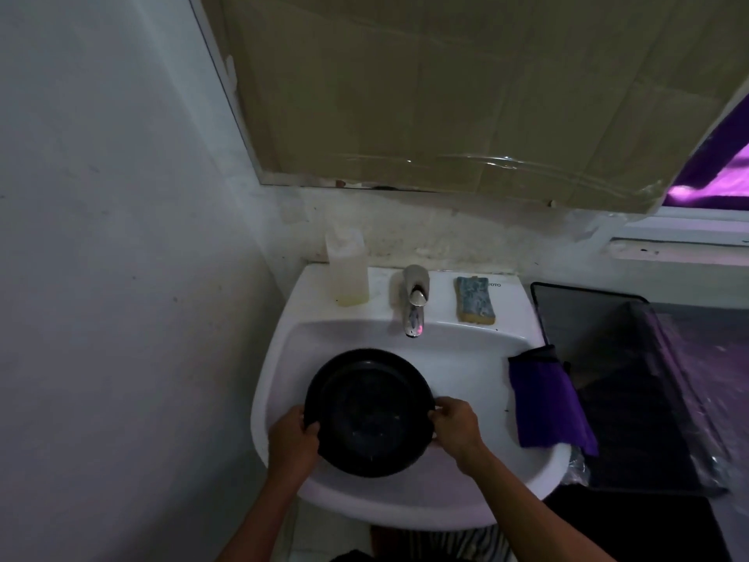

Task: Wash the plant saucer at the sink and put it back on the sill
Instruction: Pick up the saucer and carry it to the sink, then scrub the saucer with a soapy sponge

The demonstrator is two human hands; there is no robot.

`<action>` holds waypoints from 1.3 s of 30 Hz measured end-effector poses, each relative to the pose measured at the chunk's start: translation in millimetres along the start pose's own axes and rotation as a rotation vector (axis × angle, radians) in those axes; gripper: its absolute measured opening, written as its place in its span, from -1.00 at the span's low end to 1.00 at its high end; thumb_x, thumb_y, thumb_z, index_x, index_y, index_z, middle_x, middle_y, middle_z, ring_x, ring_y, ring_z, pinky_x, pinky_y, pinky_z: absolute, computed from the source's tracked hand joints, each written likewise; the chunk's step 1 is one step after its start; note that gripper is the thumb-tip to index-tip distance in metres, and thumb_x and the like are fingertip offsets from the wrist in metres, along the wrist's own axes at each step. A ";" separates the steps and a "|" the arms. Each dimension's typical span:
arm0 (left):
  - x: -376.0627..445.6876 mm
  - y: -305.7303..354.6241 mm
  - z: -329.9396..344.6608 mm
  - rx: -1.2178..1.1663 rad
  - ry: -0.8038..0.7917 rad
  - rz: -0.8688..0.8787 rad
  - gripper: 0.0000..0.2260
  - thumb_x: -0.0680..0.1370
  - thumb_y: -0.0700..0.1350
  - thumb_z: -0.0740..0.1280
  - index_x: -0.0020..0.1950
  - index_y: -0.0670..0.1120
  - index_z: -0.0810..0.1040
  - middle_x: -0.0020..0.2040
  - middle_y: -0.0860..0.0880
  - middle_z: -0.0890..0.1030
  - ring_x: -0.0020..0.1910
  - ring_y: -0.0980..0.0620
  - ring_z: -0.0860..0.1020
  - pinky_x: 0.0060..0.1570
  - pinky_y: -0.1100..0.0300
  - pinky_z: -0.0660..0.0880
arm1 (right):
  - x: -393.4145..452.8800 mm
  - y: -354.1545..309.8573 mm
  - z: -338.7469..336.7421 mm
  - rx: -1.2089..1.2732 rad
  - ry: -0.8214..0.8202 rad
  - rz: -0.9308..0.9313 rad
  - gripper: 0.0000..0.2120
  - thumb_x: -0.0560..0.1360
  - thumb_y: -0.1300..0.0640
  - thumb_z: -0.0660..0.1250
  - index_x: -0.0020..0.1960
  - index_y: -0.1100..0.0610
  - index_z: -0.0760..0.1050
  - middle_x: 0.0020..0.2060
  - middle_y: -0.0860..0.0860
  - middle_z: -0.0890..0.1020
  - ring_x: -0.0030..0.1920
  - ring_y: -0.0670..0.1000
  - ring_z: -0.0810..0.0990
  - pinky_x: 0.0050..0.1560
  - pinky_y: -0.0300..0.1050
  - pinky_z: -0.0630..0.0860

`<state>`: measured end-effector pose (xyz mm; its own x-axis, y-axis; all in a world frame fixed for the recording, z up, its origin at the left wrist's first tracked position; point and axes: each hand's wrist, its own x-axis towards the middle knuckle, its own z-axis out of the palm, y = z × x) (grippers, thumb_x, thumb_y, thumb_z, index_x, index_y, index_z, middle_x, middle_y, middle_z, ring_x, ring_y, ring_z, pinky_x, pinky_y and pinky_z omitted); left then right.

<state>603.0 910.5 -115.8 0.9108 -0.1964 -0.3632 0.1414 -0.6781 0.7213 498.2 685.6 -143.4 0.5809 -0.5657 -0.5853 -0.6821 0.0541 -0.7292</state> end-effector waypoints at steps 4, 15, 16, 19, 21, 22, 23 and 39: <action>9.2 5.1 23.7 0.013 -0.091 -0.085 -0.88 0.57 -0.31 0.24 -0.02 -0.12 0.51 -0.22 0.02 0.55 -0.13 -0.07 0.58 -0.18 0.14 0.50 | 8.5 21.9 -7.0 0.118 0.014 0.180 -0.63 0.53 0.38 0.21 0.32 0.29 0.45 0.07 0.22 0.63 0.04 0.20 0.62 0.09 0.18 0.60; 30.7 2.9 59.7 0.022 -0.183 -0.233 -0.79 0.48 -0.39 0.28 0.08 -0.23 0.54 -0.03 -0.18 0.63 -0.03 -0.11 0.60 -0.11 0.17 0.47 | 2.1 23.6 -32.4 -0.228 -0.051 0.068 -0.53 0.55 0.34 0.21 0.45 0.21 0.32 0.33 0.16 0.49 0.27 0.12 0.51 0.27 -0.10 0.42; 31.3 2.2 61.0 0.013 -0.193 -0.233 -0.79 0.48 -0.38 0.28 0.07 -0.21 0.54 -0.05 -0.15 0.63 -0.04 -0.10 0.60 -0.13 0.19 0.46 | 3.3 19.0 -38.7 -0.291 0.014 -0.004 -0.54 0.55 0.32 0.25 0.44 0.20 0.33 0.35 0.16 0.48 0.27 0.11 0.52 0.24 -0.16 0.42; 32.6 6.3 62.2 0.010 -0.232 -0.231 -0.84 0.48 -0.35 0.30 -0.01 -0.13 0.52 -0.15 -0.04 0.59 -0.06 -0.07 0.59 -0.22 0.22 0.41 | 13.1 -4.7 -58.8 -0.461 0.256 -0.302 -0.61 0.53 0.29 0.30 0.35 0.21 0.43 0.29 0.18 0.49 0.19 0.11 0.55 0.18 -0.09 0.52; 34.8 8.6 61.9 0.036 -0.260 -0.215 -0.89 0.49 -0.31 0.32 -0.04 -0.15 0.54 -0.15 -0.05 0.59 -0.09 -0.04 0.58 -0.21 0.20 0.43 | 23.2 -25.3 -71.2 -0.542 0.377 -0.442 -0.60 0.49 0.28 0.34 0.32 0.21 0.45 0.27 0.18 0.47 0.19 0.15 0.51 0.09 0.03 0.57; 36.0 9.1 61.3 0.042 -0.279 -0.211 -0.91 0.49 -0.29 0.33 -0.03 -0.18 0.57 -0.13 -0.07 0.62 -0.09 -0.03 0.59 -0.20 0.19 0.45 | 29.2 -35.6 -76.8 -0.587 0.420 -0.488 -0.57 0.47 0.28 0.36 0.33 0.20 0.44 0.27 0.19 0.45 0.19 0.18 0.49 0.02 0.06 0.59; 36.9 9.6 60.1 0.052 -0.297 -0.208 -0.91 0.50 -0.27 0.34 -0.02 -0.19 0.59 -0.09 -0.10 0.64 -0.09 -0.03 0.59 -0.19 0.20 0.45 | 35.3 -45.5 -82.0 -0.653 0.449 -0.520 -0.53 0.45 0.28 0.39 0.34 0.17 0.42 0.29 0.20 0.43 0.18 0.20 0.47 -0.04 0.08 0.60; 27.4 62.8 41.4 -0.006 -0.245 0.009 -0.68 0.56 -0.21 0.34 0.31 -0.17 0.52 0.24 -0.15 0.60 0.17 -0.04 0.56 0.10 0.28 0.39 | 48.7 -71.7 -97.6 -0.748 0.273 -0.626 -0.90 0.45 0.34 0.31 -0.17 0.30 0.61 -0.25 0.24 0.60 -0.28 0.20 0.60 -0.28 -0.12 0.42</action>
<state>620.8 833.3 -104.9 0.7909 -0.3684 -0.4886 0.1372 -0.6714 0.7283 532.0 573.9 -85.0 0.8718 -0.4899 -0.0047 -0.4479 -0.7931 -0.4128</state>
